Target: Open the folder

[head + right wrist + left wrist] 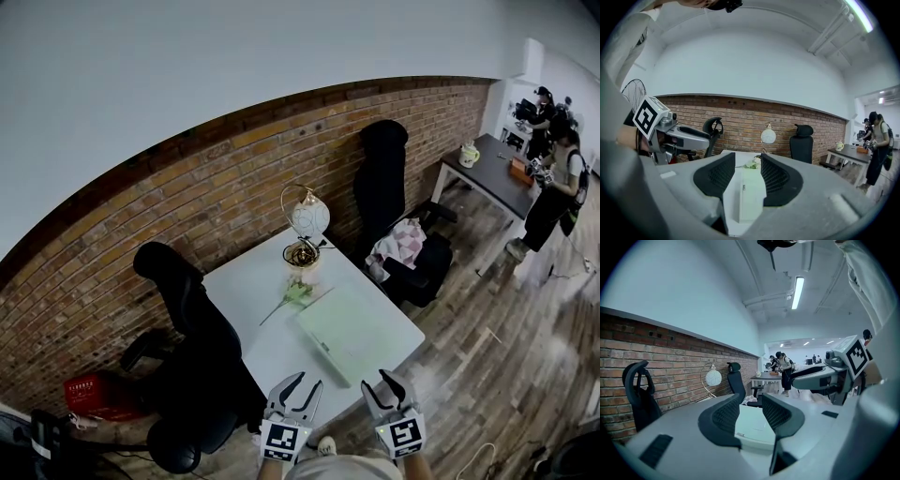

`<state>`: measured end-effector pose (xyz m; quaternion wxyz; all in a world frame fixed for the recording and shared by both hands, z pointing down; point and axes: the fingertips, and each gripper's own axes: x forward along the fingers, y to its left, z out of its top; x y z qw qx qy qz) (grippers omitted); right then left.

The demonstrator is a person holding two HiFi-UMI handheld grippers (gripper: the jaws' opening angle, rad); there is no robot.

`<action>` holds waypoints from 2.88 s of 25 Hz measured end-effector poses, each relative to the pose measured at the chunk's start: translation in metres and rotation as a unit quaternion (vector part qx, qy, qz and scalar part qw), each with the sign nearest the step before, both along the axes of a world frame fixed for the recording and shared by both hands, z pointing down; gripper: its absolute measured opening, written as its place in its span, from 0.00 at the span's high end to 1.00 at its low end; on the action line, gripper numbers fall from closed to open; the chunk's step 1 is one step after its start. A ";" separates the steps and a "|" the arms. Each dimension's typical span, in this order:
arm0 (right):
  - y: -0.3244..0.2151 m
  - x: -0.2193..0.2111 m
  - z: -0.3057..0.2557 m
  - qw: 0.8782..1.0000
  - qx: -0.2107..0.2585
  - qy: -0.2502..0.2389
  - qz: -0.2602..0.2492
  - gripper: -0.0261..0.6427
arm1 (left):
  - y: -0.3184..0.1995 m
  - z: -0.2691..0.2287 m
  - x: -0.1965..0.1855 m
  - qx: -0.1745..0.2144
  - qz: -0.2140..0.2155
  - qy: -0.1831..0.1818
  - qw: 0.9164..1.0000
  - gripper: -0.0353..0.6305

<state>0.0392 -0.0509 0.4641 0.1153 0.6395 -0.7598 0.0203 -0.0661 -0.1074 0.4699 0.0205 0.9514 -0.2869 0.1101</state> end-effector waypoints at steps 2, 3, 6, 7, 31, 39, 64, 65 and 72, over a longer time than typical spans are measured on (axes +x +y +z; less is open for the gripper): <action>-0.005 0.003 0.003 1.000 0.002 0.009 0.000 0.70 | -0.006 0.004 0.002 -0.003 0.003 0.000 1.000 0.72; -0.007 0.005 0.004 1.000 0.000 0.010 0.003 0.70 | -0.008 0.005 0.004 -0.005 0.005 -0.001 1.000 0.72; -0.010 0.011 0.008 1.000 -0.007 0.008 0.012 0.70 | -0.013 0.012 0.009 -0.012 0.011 -0.002 1.000 0.72; -0.011 0.013 0.010 1.000 -0.009 0.010 0.013 0.70 | -0.014 0.015 0.010 -0.015 0.012 -0.003 1.000 0.72; -0.039 0.075 0.080 0.990 -0.100 0.041 -0.090 0.70 | -0.031 0.099 0.072 -0.092 -0.061 -0.041 0.993 0.74; -0.052 0.083 0.103 0.981 -0.125 0.036 -0.143 0.70 | -0.032 0.126 0.078 -0.115 -0.111 -0.049 0.986 0.74; -0.062 0.063 0.178 0.937 -0.181 0.082 -0.288 0.70 | -0.023 0.208 0.063 -0.195 -0.220 -0.054 0.954 0.74; -0.063 0.062 0.179 0.935 -0.181 0.085 -0.293 0.70 | -0.023 0.210 0.063 -0.198 -0.222 -0.054 0.953 0.74; -0.061 0.058 0.199 0.924 -0.197 0.093 -0.315 0.70 | -0.019 0.227 0.068 -0.216 -0.228 -0.054 0.948 0.74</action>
